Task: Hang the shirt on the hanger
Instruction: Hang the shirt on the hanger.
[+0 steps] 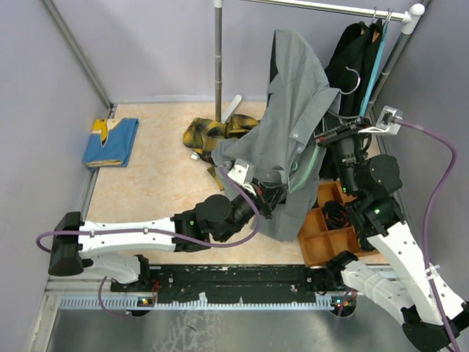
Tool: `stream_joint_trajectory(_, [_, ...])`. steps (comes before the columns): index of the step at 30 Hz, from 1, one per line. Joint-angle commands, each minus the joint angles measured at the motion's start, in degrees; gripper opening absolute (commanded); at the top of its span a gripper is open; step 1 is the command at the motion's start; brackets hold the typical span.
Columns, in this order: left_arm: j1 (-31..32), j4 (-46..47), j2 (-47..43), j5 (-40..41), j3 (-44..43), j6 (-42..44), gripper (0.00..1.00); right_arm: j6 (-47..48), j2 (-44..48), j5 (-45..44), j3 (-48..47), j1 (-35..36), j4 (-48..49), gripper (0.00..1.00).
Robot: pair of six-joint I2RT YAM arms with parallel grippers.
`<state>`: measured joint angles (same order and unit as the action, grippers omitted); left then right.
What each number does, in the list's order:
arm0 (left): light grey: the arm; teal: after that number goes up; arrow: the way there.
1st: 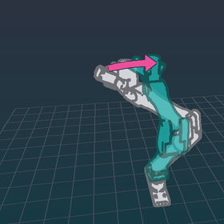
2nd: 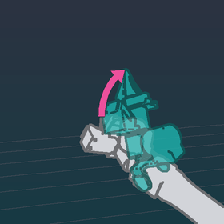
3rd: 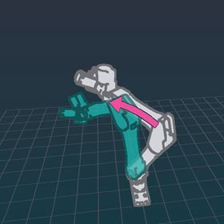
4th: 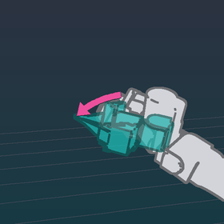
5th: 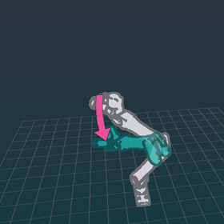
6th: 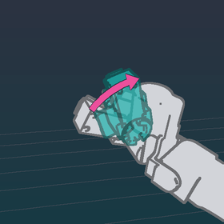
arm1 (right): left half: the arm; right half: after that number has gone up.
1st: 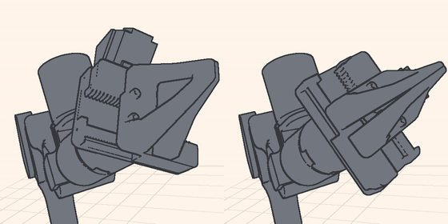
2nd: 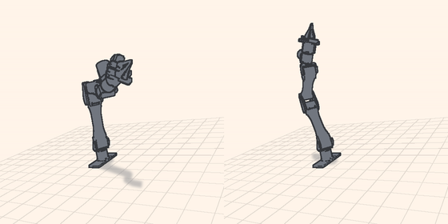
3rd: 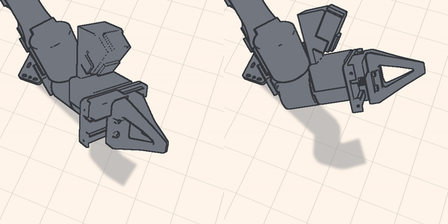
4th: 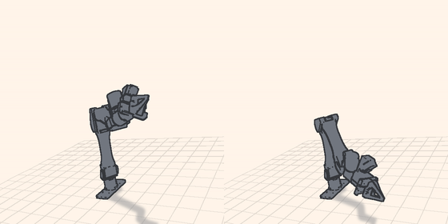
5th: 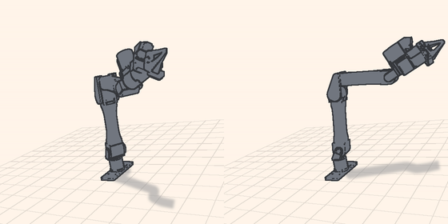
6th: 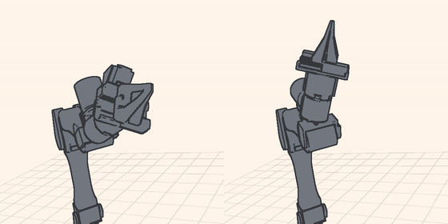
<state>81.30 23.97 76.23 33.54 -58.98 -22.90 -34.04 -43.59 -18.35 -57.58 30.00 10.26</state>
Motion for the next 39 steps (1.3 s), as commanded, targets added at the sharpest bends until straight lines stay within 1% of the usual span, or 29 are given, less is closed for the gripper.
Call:
stream_joint_trajectory(1, [1.9, -3.5, 1.6, -0.9, 1.2, 0.0, 0.00, -0.3, 0.1, -5.5, -5.5, -0.4, 9.2, 0.00])
stream_joint_trajectory(13, [2.8, -4.4, 2.8, -1.7, 5.0, -4.0, 0.00, -0.8, -1.4, -7.6, -7.2, -0.4, 10.3, 0.00])
stream_joint_trajectory(22, [5.0, -4.1, 5.0, -2.4, 4.4, -5.8, 0.00, -1.6, -3.5, -8.9, -7.1, -0.4, 13.5, 0.00])
stream_joint_trajectory(27, [5.9, -3.7, 5.3, -2.5, 3.5, -5.8, 0.00, -2.0, -4.0, -9.4, -5.2, -0.3, 16.1, 0.00])
stream_joint_trajectory(31, [6.3, -3.6, 4.4, -3.2, 2.5, -5.7, 0.00, 0.6, -3.5, -8.1, -1.2, -0.4, 21.5, 0.00])
stream_joint_trajectory(35, [6.4, -3.3, 3.5, -4.8, 1.4, -5.8, 0.00, 1.0, -2.9, -8.1, 3.3, -0.4, 25.4, 0.00])
stream_joint_trajectory(39, [6.6, -3.8, 3.2, -5.9, 0.3, -5.7, 0.00, 2.0, -3.1, -6.5, 4.9, -0.3, 27.0, 0.00])
